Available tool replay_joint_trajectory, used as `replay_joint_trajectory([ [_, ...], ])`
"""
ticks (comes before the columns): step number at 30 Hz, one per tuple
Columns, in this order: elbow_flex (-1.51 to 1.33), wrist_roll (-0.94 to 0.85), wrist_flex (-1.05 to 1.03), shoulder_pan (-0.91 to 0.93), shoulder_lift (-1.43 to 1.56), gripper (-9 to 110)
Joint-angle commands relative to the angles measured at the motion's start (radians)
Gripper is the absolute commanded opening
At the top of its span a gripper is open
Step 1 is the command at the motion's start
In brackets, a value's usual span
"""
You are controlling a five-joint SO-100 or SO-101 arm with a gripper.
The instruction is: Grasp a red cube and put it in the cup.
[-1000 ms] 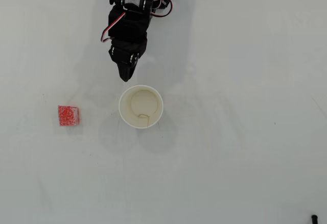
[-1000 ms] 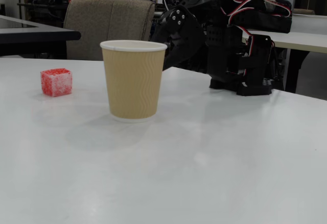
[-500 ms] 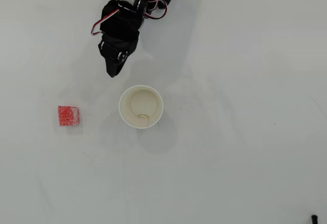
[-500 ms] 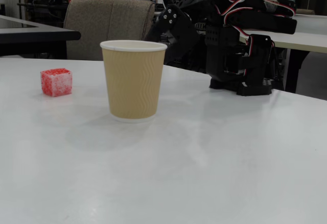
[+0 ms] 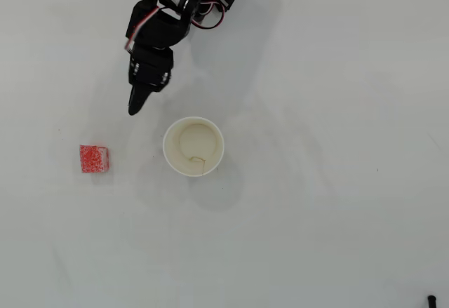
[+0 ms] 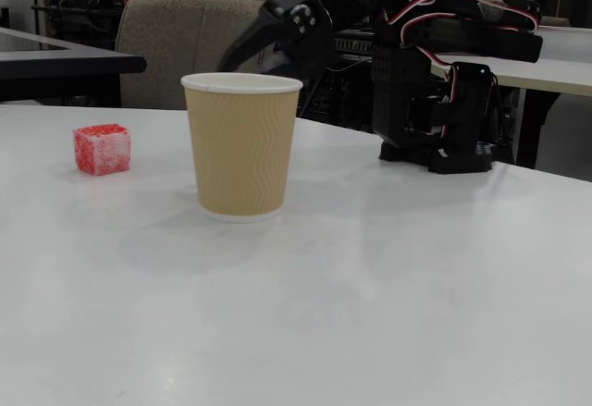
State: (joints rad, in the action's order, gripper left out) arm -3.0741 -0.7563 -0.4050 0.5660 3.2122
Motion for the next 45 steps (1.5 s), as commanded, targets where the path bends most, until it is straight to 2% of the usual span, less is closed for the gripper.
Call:
replay_joint_trajectory([
  [1, -0.074, -0.337, 0.109, -0.008, -0.061, 0],
  [8, -0.005, -0.422, 0.281, -0.003, -0.232, 0],
  [15, 0.118, -0.741, 0.275, 0.009, -0.43, 1],
  [19, 0.204, -0.865, 0.281, 0.014, -0.551, 1],
  [26, 0.37, -0.894, 0.29, 0.012, -0.747, 2],
  [36, 0.46, -0.894, 0.356, 0.041, -0.891, 21],
  [45, 0.612, -0.897, 0.373, 0.087, -1.083, 27],
])
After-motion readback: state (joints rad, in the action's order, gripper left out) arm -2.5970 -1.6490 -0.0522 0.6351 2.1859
